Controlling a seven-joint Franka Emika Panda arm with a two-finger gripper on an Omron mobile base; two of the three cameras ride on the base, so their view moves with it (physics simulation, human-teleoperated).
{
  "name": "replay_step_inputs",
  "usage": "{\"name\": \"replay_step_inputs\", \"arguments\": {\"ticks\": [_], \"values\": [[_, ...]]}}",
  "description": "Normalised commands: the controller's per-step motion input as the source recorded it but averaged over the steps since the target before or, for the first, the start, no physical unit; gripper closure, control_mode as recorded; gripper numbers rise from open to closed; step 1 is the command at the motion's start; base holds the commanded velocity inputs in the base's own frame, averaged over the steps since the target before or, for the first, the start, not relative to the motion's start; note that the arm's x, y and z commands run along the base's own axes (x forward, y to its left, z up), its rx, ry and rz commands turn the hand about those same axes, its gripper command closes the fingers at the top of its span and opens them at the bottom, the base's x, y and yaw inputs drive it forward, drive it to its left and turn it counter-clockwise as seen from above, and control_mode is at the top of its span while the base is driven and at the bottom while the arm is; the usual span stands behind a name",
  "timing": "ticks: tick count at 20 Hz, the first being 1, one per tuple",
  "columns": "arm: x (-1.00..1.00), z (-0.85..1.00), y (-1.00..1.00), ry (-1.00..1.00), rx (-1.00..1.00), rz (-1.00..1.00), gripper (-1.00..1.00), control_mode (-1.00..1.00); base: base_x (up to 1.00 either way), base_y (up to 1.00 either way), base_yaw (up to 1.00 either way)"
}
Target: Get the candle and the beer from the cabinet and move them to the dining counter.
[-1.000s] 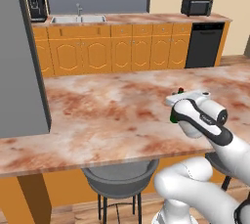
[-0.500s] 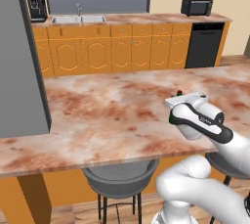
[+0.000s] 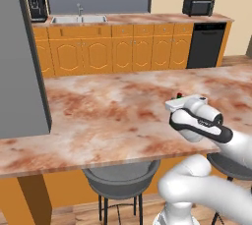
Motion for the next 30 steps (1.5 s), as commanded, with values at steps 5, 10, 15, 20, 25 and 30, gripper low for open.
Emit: {"name": "replay_step_inputs", "arguments": {"ticks": [5, 10, 15, 20, 25, 30], "values": [[0.25, -0.29, 0.0, 0.0, 0.0, 0.0, 1.0, -1.0, 0.0, 0.0, 0.0], [0.32, -0.35, 0.0, 0.02, 0.0, 0.0, 1.0, -1.0, 0.0, 0.0, 0.0], [0.2, -0.34, 0.0, 0.0, 0.0, 0.0, 1.0, -1.0, 0.0, 0.0, 0.0], [0.12, -0.22, 0.0, -0.01, 0.0, 0.0, 1.0, -1.0, 0.0, 0.0, 0.0], [0.2, -0.34, 0.0, -0.01, 0.0, 0.0, 1.0, -1.0, 0.0, 0.0, 0.0], [0.29, -0.17, 0.0, 0.0, 0.0, 0.0, 1.0, -1.0, 0.0, 0.0, 0.0]]}}
